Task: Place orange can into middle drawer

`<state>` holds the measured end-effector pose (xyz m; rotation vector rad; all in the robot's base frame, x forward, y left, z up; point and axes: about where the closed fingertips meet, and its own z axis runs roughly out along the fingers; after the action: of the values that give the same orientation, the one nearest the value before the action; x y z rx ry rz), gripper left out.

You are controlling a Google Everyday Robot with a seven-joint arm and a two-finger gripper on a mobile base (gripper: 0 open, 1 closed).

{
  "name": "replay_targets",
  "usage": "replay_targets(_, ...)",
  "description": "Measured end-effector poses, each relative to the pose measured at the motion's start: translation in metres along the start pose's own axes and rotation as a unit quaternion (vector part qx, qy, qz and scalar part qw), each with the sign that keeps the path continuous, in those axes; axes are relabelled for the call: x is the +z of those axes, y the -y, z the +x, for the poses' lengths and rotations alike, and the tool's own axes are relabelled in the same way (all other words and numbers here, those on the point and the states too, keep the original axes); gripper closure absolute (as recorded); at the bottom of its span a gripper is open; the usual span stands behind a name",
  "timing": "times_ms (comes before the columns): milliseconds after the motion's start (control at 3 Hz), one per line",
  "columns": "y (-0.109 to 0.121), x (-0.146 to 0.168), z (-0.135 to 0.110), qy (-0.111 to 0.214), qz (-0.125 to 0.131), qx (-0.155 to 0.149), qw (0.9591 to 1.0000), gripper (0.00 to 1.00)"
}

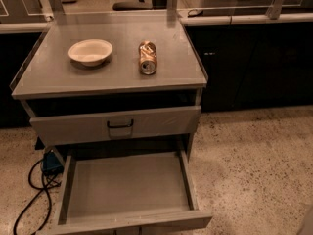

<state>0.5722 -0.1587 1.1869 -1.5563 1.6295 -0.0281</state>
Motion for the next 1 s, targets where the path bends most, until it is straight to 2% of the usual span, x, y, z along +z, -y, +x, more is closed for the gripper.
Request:
replay_targets(333, 0.006, 0.0, 0.007, 0.003, 0.009, 0.003, 1.0, 0.0)
replay_targets(667, 0.029, 0.007, 0.04, 0.0, 0.036, 0.009, 0.9993, 0.0)
replay_targets(1000, 0.055, 0.032, 0.081, -0.009, 0.061, 0.026, 0.9978, 0.0)
